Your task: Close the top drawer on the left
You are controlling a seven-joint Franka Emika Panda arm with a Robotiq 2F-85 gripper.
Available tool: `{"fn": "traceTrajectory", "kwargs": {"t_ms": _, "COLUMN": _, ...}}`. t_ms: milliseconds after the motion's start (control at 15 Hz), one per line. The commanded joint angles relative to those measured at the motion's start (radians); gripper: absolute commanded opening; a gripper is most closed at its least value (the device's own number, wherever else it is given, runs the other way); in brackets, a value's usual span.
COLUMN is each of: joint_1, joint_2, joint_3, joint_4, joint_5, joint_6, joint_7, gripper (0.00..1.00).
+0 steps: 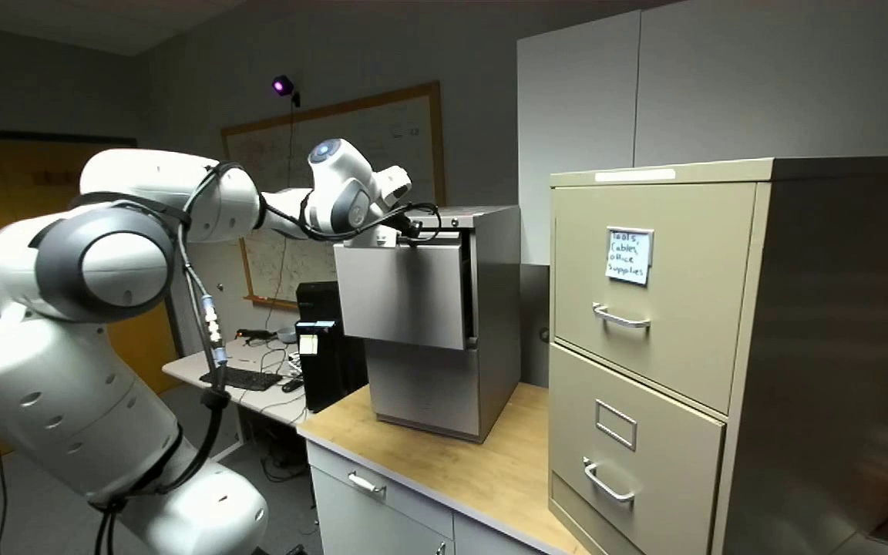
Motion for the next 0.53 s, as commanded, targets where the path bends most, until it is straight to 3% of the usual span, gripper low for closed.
{"fn": "traceTrajectory", "kwargs": {"t_ms": 0, "joint_1": 0.032, "joint_2": 0.145, "joint_3": -0.028, "joint_4": 0.174, "joint_5": 0.034, "joint_6": -0.032, "joint_7": -0.02, "gripper": 0.0}}
{"fn": "traceTrajectory", "kwargs": {"t_ms": 467, "joint_1": 0.026, "joint_2": 0.331, "joint_3": -0.023, "joint_4": 0.394, "joint_5": 0.065, "joint_6": -0.111, "joint_7": -0.018, "gripper": 0.0}}
